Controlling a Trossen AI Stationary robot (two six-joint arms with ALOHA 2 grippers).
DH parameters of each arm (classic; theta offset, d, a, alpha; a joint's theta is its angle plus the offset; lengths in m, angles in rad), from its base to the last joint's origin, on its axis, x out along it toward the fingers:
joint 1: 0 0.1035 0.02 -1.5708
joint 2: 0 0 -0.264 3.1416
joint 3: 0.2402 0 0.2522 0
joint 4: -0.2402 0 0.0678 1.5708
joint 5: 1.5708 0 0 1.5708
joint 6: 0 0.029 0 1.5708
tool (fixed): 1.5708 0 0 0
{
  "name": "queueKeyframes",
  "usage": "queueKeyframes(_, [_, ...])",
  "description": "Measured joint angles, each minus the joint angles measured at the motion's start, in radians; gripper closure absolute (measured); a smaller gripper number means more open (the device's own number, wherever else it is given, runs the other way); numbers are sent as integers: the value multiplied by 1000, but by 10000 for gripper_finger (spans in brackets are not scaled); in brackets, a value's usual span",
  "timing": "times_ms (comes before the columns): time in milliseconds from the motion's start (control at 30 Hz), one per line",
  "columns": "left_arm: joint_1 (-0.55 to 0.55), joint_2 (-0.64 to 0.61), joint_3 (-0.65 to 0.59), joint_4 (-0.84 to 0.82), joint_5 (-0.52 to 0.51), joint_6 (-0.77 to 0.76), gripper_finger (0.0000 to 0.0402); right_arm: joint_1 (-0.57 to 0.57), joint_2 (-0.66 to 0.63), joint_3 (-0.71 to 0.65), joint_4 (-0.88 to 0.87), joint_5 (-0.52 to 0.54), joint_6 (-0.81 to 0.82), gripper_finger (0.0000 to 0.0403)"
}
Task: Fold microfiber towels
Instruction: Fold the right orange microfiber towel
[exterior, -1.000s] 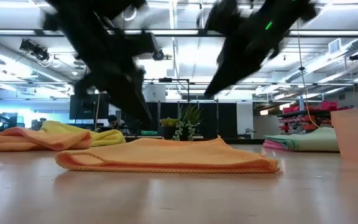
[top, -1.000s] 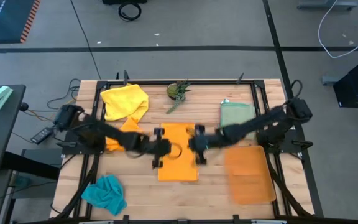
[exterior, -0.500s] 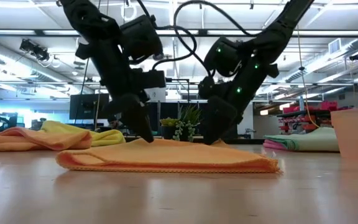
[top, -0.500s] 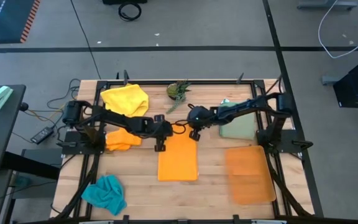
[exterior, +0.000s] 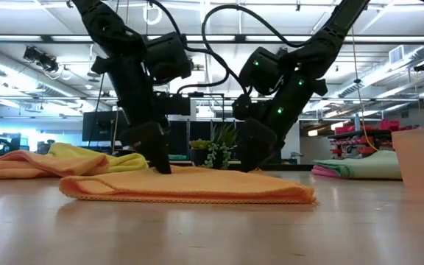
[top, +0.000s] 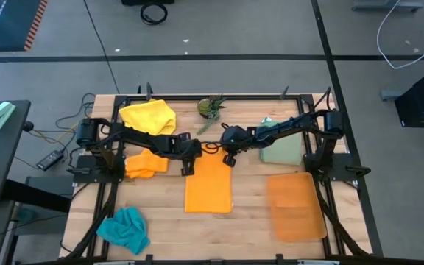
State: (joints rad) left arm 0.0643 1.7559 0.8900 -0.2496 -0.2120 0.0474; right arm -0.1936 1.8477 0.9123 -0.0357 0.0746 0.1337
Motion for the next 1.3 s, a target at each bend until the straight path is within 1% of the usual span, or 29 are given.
queueKeyframes(67, [-12,-14,0,13,2,17,390,2,-6,-1,7,0,-22,401])
queueKeyframes(200, [-39,-75,1,10,3,47,397,26,-49,2,-36,16,-57,401])
queueKeyframes(333, [-72,-155,2,10,6,49,389,69,-154,12,-42,55,-71,401])
queueKeyframes(367, [-85,-179,1,-17,22,50,385,85,-178,12,-59,59,-70,401])
queueKeyframes(433, [-113,-206,0,-20,90,44,380,132,-222,11,-92,59,-54,401])
queueKeyframes(500, [-146,-231,0,-57,189,23,378,199,-254,11,-94,58,-32,401])
queueKeyframes(567, [-194,-232,1,-41,283,3,379,279,-267,4,-83,55,-10,401])
queueKeyframes(633, [-259,-229,-21,-13,333,-11,381,365,-251,1,-60,55,4,401])
queueKeyframes(700, [-337,-209,-48,67,348,-13,383,457,-230,0,-43,60,5,400])
queueKeyframes(767, [-409,-207,-83,110,348,6,382,539,-197,1,9,88,-4,392])
queueKeyframes(833, [-466,-192,-96,187,344,34,377,611,-169,0,24,148,-7,379])
queueKeyframes(900, [-515,-192,-109,201,309,47,365,665,-138,1,74,203,-18,364])
queueKeyframes(967, [-552,-172,-108,212,253,43,348,711,-120,1,75,243,-27,344])
queueKeyframes(1067, [-596,-156,-120,175,159,43,313,740,-103,3,80,268,7,309])
queueKeyframes(1133, [-605,-138,-128,197,95,43,284,739,-105,4,96,269,52,285])
queueKeyframes(1167, [-610,-140,-135,175,66,37,269,738,-106,4,97,270,72,274])
queueKeyframes(1300, [-611,-97,-133,183,56,16,215,738,-93,5,135,272,90,239])
